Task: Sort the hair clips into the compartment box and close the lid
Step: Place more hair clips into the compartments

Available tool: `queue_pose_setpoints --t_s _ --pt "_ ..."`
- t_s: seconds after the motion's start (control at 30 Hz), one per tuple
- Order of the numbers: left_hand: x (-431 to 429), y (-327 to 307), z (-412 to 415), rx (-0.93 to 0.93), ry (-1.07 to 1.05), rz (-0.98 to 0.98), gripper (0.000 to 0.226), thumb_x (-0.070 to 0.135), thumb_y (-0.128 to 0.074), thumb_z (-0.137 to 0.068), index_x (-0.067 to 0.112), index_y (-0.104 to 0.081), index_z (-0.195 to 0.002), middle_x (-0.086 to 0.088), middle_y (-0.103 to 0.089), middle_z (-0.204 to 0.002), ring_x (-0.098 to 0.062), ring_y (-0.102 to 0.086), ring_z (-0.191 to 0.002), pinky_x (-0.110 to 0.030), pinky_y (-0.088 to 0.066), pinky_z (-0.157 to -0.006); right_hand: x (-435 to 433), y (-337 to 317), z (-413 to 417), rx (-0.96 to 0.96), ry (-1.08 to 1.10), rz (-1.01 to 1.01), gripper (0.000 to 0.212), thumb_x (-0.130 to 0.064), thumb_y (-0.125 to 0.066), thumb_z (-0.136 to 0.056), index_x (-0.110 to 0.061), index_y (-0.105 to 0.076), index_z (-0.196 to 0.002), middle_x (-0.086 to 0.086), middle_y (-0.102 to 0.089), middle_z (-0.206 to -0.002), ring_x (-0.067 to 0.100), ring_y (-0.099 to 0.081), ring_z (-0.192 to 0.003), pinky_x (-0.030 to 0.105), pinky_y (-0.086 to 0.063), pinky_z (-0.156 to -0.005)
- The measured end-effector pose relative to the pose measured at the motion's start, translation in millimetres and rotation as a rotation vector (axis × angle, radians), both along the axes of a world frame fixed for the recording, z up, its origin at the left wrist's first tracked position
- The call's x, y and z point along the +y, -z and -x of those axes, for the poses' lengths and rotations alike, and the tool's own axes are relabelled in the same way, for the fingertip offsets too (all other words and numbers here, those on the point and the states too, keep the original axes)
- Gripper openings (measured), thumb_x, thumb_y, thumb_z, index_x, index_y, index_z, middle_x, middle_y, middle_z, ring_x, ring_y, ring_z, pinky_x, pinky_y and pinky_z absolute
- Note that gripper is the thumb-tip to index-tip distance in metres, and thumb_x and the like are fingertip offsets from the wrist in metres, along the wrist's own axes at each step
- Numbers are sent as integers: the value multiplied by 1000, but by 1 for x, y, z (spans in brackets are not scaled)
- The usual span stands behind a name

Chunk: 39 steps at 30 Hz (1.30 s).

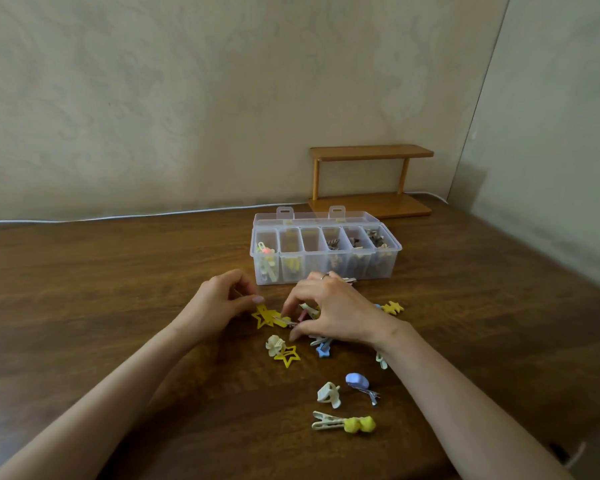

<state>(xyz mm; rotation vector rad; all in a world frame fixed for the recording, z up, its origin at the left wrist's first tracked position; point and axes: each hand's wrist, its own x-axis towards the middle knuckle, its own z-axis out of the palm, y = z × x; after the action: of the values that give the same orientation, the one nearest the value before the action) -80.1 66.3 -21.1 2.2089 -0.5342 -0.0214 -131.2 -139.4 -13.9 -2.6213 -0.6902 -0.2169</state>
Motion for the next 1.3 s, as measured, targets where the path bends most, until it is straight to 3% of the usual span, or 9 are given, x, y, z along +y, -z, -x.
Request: queue_pose_setpoints --t_s 0.23,0.47,0.6,0.7,0.87,1.0,1.13,1.2,1.3 --pt "0 -1 2 -14 -71 54 10 18 -68 -81 17 -58 -81 -2 -66 -81 -14 -63 -72 -18 -53 -59 3 6 -2 -116 88 39 25 -42 -71 -77 -21 -68 -90 -7 -65 -94 9 -49 -94 24 -27 -84" --pt "1 -2 3 -20 -91 63 9 18 -64 -84 11 -61 -89 -6 -66 -85 -20 -65 -77 -25 -55 -67 4 7 -2 -207 171 44 13 -34 -68 -82 -21 -66 -84 -9 -65 -86 9 -49 -88 33 -34 -89" --pt "2 -2 2 -6 -112 144 5 13 -64 -84 10 -61 -87 -8 -68 -86 -17 -66 -76 -21 -57 -65 -4 -5 -1 -99 278 -309 11 -24 -69 -83 -14 -65 -84 -7 -63 -79 9 -58 -78 26 -50 -76" --pt "2 -1 1 10 -101 179 5 9 -64 -84 8 -61 -88 -8 -68 -85 -10 -66 -72 -13 -53 -60 -9 -18 -7 -125 410 -507 7 -14 -68 -83 -9 -62 -80 -4 -60 -73 9 -57 -70 22 -49 -65" --pt "1 -1 3 -7 -77 181 6 6 -63 -84 6 -61 -90 -5 -68 -84 -3 -67 -68 -11 -51 -58 6 -35 -36 -187 505 -430 6 -8 -64 -82 -6 -60 -78 -1 -57 -71 13 -53 -68 25 -44 -60" --pt "5 -2 1 -41 -63 166 7 7 -65 -83 13 -61 -83 -4 -70 -83 -8 -69 -71 -17 -55 -64 25 -42 -63 -188 597 -156 6 -8 -60 -85 -4 -61 -89 11 -62 -89 25 -58 -86 29 -40 -65" --pt "7 -2 0 -46 -66 163 9 9 -66 -83 16 -61 -82 -3 -69 -83 -12 -69 -75 -23 -56 -69 36 -45 -70 -210 687 64 16 -23 -61 -88 -8 -62 -94 8 -61 -88 26 -61 -88 31 -41 -65" --pt "7 -2 0 -64 -74 164 8 9 -67 -82 15 -61 -82 -2 -70 -82 -11 -69 -74 -29 -56 -73 33 -44 -67 -217 691 37 23 -32 -60 -89 -10 -63 -93 5 -63 -91 23 -60 -86 31 -39 -64" --pt "7 -1 0 -70 -71 176 9 9 -67 -82 15 -61 -84 -2 -69 -82 -12 -69 -74 -32 -56 -75 22 -41 -54 -220 592 -139 17 -31 -60 -88 -15 -65 -84 -1 -65 -85 16 -60 -82 33 -49 -68"
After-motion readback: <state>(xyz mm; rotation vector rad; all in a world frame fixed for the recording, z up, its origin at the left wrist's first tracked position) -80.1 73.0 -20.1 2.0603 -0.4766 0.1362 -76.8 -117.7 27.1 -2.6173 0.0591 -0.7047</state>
